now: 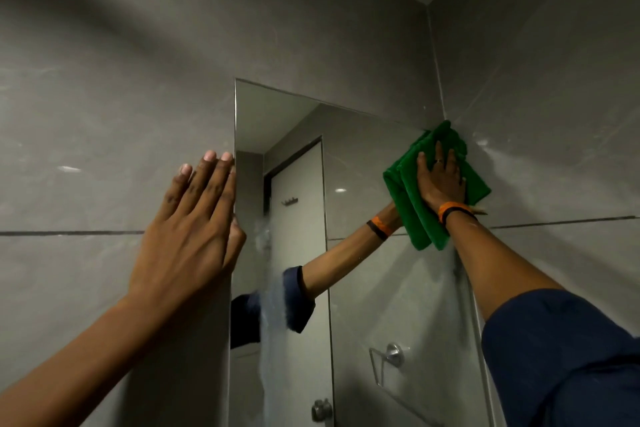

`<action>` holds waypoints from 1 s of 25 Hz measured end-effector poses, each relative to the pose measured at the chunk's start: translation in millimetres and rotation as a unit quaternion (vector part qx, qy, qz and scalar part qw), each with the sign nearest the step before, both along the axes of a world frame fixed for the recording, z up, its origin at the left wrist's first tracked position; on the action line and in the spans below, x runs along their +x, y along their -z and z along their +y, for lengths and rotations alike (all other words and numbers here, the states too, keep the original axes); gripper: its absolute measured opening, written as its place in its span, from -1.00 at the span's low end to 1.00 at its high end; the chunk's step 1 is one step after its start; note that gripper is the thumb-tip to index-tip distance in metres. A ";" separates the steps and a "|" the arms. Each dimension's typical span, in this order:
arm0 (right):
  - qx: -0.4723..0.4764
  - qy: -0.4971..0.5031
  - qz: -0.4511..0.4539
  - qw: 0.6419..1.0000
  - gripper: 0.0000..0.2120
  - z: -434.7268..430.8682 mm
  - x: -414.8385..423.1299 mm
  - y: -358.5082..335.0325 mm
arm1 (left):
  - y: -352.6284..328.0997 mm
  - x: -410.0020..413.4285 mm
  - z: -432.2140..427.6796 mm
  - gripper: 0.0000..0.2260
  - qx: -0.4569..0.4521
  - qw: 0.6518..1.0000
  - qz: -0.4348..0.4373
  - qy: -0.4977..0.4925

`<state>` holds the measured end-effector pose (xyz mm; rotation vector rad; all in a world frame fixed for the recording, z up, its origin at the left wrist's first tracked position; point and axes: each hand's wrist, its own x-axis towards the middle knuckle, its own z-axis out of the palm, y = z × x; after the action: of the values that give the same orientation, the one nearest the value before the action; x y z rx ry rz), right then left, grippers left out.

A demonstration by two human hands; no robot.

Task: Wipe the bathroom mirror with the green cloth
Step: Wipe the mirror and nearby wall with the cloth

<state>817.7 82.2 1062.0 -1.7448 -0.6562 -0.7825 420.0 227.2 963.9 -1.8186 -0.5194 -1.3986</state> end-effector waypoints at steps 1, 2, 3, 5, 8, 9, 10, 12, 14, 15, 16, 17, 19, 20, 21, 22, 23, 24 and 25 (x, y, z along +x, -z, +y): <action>0.000 0.008 0.007 1.000 -0.38 0.4 -2.6 14.6 | 8.5 -1.6 -0.8 -0.41 -0.001 1.000 0.005 0.003; -0.001 0.016 0.012 1.000 -0.39 0.5 -6.1 30.9 | 19.0 -4.0 -1.2 -0.41 0.000 1.000 0.015 0.005; -0.001 0.022 0.015 1.000 -0.39 0.9 -9.7 46.0 | 29.0 -7.1 -0.3 -0.41 0.002 1.000 0.027 0.006; -0.006 0.023 0.028 0.999 -0.40 -1.4 -16.5 79.1 | 49.2 -14.8 0.7 -0.41 -0.005 0.999 0.047 0.014; -0.013 0.025 0.055 0.998 -0.40 -3.3 -23.9 133.1 | 70.3 -27.0 1.8 -0.41 -0.026 0.997 0.065 0.025; -0.016 0.023 0.068 0.997 -0.41 -4.7 -26.5 153.1 | 75.9 -31.2 2.0 -0.41 -0.030 0.997 0.073 0.026; -0.020 0.023 0.077 0.997 -0.41 -5.7 -29.0 171.2 | 79.7 -35.0 2.6 -0.40 -0.034 0.996 0.080 0.028; -0.036 0.025 0.095 0.995 -0.41 -8.7 -34.0 208.1 | 84.8 -41.6 2.6 -0.40 -0.042 0.994 0.094 0.027; -0.048 0.025 0.117 0.992 -0.41 -12.5 -38.9 242.6 | 88.6 -45.5 2.2 -0.40 -0.047 0.993 0.106 0.025; -0.051 0.025 0.127 0.990 -0.41 -13.7 -42.2 257.8 | 89.6 -46.6 1.5 -0.39 -0.047 0.993 0.109 0.027; -0.052 0.024 0.138 0.989 -0.41 -15.4 -46.1 271.4 | 90.1 -47.6 0.4 -0.39 -0.048 0.992 0.113 0.027; -0.052 0.021 0.150 0.987 -0.41 -16.9 -50.7 284.1 | 90.7 -48.7 -0.5 -0.39 -0.049 0.992 0.116 0.025; -0.055 0.018 0.170 0.984 -0.41 -18.2 -57.4 305.5 | 91.4 -49.4 -0.8 -0.39 -0.049 0.991 0.123 0.022; -0.056 0.019 0.178 0.982 -0.41 -18.3 -59.4 314.0 | 91.7 -49.6 -0.4 -0.39 -0.047 0.991 0.125 0.021; -0.055 0.018 0.186 0.981 -0.41 -18.5 -61.1 321.2 | 92.4 -49.6 -0.2 -0.39 -0.045 0.991 0.126 0.019; -0.054 0.015 0.194 0.979 -0.41 -18.5 -62.6 327.2 | 93.0 -49.6 0.0 -0.39 -0.044 0.991 0.128 0.016; -0.052 0.012 0.201 0.978 -0.41 -18.1 -63.9 332.2 | 93.3 -49.5 0.1 -0.39 -0.043 0.991 0.129 0.015; -0.050 0.012 0.207 0.977 -0.41 -17.1 -65.4 337.0 | 93.7 -49.8 0.5 -0.39 -0.043 0.990 0.130 0.015; -0.046 0.014 0.211 0.976 -0.41 -15.6 -66.5 341.5 | 93.6 -49.9 0.9 -0.38 -0.043 0.990 0.130 0.017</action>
<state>751.2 66.6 720.5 -1.9292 -0.3840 -0.3831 370.1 228.1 870.3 -2.0510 -0.4202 -1.1514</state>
